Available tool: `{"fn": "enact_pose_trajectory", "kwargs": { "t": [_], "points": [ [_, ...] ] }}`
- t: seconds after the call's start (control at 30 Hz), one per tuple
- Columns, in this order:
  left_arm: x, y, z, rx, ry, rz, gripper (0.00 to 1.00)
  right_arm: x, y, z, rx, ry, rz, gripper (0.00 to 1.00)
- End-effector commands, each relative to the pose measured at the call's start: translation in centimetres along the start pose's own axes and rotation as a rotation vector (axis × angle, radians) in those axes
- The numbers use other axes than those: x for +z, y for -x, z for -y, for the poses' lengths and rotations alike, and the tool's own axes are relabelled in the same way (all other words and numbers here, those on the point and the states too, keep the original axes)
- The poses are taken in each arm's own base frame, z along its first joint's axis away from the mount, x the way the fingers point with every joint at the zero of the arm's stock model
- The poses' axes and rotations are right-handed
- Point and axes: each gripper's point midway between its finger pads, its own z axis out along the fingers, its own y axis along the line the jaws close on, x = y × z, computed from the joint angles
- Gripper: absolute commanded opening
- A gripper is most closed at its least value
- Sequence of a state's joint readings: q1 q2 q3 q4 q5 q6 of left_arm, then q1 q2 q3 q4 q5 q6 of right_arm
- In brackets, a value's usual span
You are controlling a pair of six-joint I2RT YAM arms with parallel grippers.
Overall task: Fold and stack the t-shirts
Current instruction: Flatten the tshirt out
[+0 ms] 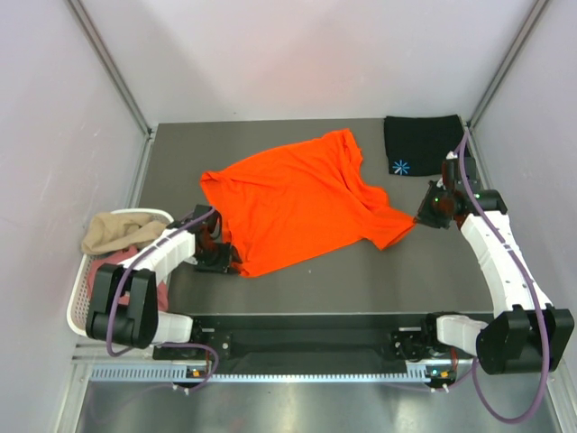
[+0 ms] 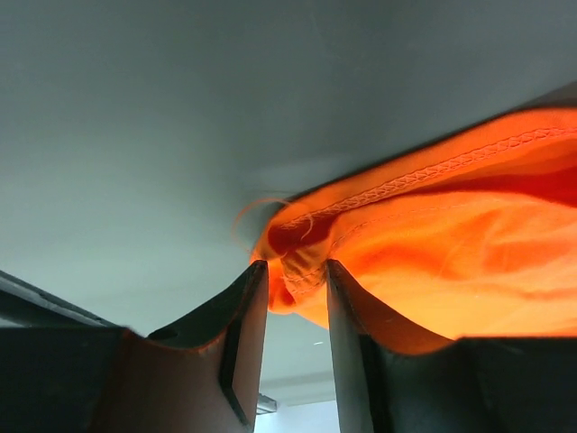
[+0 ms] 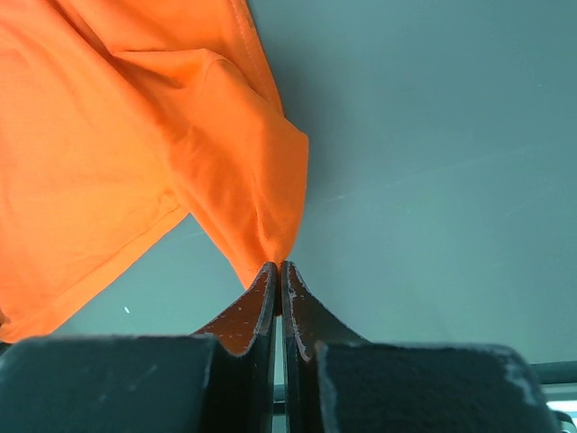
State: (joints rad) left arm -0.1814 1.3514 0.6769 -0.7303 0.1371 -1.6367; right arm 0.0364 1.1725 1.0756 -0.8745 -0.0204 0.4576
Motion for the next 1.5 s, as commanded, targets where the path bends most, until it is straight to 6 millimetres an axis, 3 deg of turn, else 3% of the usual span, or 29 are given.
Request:
{"fn": "enact_pose_trajectory", "kwargs": {
  "t": [0.0,0.2,0.37,0.43,0.53,0.57,0.7,0.93,1.17,1.3,1.47],
  "points": [
    [0.0,0.1,1.5,-0.028,-0.031,0.002,0.37,-0.7,1.9,-0.7,-0.020,0.016,0.064,0.00],
    [0.3,0.1,1.8,-0.014,-0.023,0.001,0.35,-0.7,2.0,-0.7,-0.021,0.017,0.065,0.00],
    [0.3,0.0,2.0,0.001,-0.035,-0.004,0.16,-0.7,2.2,-0.4,-0.023,0.000,0.077,0.00],
    [0.0,0.1,2.4,0.027,-0.043,0.008,0.01,-0.7,2.3,-0.4,-0.019,-0.001,0.078,0.00],
    [-1.2,0.4,2.9,0.133,-0.031,0.040,0.00,-0.8,2.8,-0.3,-0.016,-0.020,0.085,0.00],
    [-2.2,0.9,4.2,0.214,-0.047,0.082,0.00,-0.8,3.1,0.0,-0.012,-0.038,0.094,0.00],
    [-4.5,2.3,4.8,0.383,-0.014,0.182,0.00,-1.1,5.9,-0.3,0.014,-0.045,0.131,0.00],
    [-8.5,3.0,7.2,0.657,-0.085,0.260,0.00,-2.2,10.9,-3.0,0.017,0.004,0.199,0.00],
    [-16.1,2.7,11.6,1.046,-0.239,0.437,0.00,-3.5,14.1,-5.4,0.024,0.069,0.235,0.00],
    [-15.8,0.6,10.1,1.214,-0.165,0.405,0.00,-3.5,12.7,-5.3,0.015,0.084,0.197,0.00],
    [-11.5,-3.2,2.6,1.278,-0.039,0.176,0.00,-2.6,9.3,-3.6,0.016,0.056,0.146,0.00]
  ]
}}
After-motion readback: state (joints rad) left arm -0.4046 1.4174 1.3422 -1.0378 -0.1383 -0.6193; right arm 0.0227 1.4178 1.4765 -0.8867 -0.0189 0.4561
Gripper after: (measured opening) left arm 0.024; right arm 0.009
